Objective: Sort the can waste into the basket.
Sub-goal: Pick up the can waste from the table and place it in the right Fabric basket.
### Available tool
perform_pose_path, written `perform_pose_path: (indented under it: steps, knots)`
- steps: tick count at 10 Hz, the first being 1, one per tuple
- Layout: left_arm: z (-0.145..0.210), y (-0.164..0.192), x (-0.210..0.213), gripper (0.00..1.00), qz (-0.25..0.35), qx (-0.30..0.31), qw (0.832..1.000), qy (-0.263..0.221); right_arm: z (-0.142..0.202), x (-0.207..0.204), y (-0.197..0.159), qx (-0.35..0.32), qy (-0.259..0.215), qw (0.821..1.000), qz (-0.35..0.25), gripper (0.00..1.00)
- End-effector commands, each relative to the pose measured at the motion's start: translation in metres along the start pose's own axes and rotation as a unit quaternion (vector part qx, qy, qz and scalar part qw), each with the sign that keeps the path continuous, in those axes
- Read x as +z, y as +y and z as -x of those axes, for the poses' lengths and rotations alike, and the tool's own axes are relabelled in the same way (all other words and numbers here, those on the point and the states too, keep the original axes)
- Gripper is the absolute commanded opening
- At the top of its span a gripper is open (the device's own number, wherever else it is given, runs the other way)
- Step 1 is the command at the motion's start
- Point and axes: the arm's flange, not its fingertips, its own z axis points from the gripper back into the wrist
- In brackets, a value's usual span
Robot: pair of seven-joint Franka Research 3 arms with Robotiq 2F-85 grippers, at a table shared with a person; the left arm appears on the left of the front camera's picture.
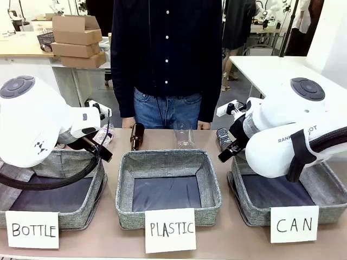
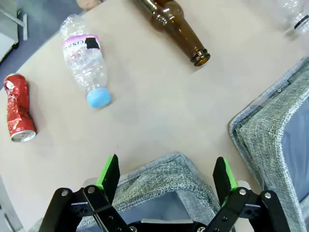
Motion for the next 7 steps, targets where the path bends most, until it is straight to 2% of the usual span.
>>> perform_pose_path:
  steps: [1, 7]
  knots:
    - [0.0, 0.0, 0.0001, 1.0, 0.0, 0.0, 1.0, 0.0, 0.0, 0.0, 0.0, 0.0, 0.0, 1.0, 0.0, 1.0]
    - [0.0, 0.0, 0.0001, 1.0, 0.0, 0.0, 1.0, 0.0, 0.0, 0.0, 0.0, 0.0, 0.0, 1.0, 0.0, 1.0]
